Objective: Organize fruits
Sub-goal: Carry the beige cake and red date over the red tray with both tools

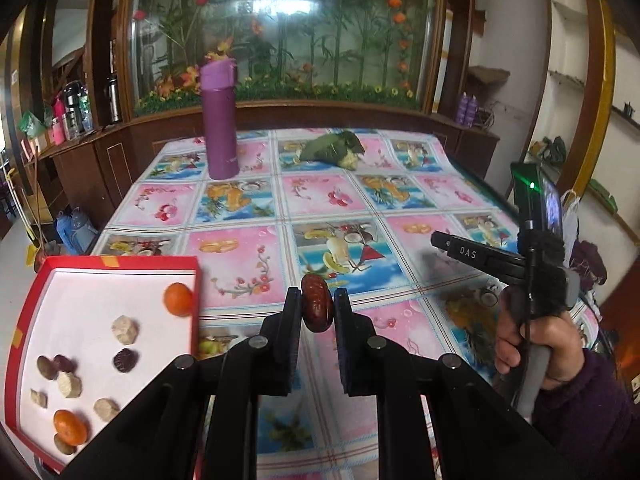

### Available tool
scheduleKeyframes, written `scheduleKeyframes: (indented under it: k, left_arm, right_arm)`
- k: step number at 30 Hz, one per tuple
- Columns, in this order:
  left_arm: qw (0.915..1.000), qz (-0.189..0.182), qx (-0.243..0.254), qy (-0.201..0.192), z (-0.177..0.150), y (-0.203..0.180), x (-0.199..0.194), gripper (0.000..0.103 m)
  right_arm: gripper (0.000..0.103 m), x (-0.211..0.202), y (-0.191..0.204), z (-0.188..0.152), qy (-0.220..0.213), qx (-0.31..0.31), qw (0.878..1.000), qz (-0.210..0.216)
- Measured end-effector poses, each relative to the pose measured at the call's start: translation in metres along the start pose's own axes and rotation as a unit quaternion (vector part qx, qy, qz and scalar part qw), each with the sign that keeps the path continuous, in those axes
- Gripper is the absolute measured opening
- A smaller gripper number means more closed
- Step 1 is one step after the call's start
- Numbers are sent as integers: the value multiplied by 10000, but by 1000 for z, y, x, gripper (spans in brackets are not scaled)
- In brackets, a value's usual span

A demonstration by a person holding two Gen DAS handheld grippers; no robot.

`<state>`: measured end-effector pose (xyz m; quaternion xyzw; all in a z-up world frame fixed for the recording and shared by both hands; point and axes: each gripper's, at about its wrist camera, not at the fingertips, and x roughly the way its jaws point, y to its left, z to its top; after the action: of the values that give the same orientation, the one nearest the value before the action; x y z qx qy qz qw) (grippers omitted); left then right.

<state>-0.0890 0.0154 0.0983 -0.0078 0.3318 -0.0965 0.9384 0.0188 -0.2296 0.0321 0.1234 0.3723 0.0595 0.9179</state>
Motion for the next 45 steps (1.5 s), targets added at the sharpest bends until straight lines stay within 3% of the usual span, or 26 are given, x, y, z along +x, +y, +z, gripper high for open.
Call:
scheduleKeyframes:
  k: [10, 16, 26, 31, 36, 40, 45]
  left_arm:
    - [9968, 411, -552, -414, -11, 63, -39, 15]
    - [9937, 617, -813, -469, -20, 93, -46, 15]
    - [9855, 1261, -1080, -362, -35, 155, -57, 15]
    - [9822, 1512, -1090, -216, -41, 178, -57, 15]
    - [9848, 1446, -959, 29, -38, 189, -39, 15]
    - [9854, 1481, -804, 224, -32, 194, -21, 15]
    - [9846, 1464, -798, 525, -27, 204, 2, 15]
  right_arm:
    - [27, -4, -3, -1, -306, 267, 9987, -319]
    - [27, -7, 11, -5, -365, 515, 9980, -89]
    - [28, -3, 121, -26, -99, -33, 9941, 1079]
    - [28, -9, 183, -45, 101, -531, 9825, 1783]
    - [28, -15, 238, -68, 298, -1178, 9659, 2287]
    - [28, -3, 267, -82, 671, -1549, 9553, 2428]
    - [28, 17, 279, -90, 1021, -1751, 9529, 2258]
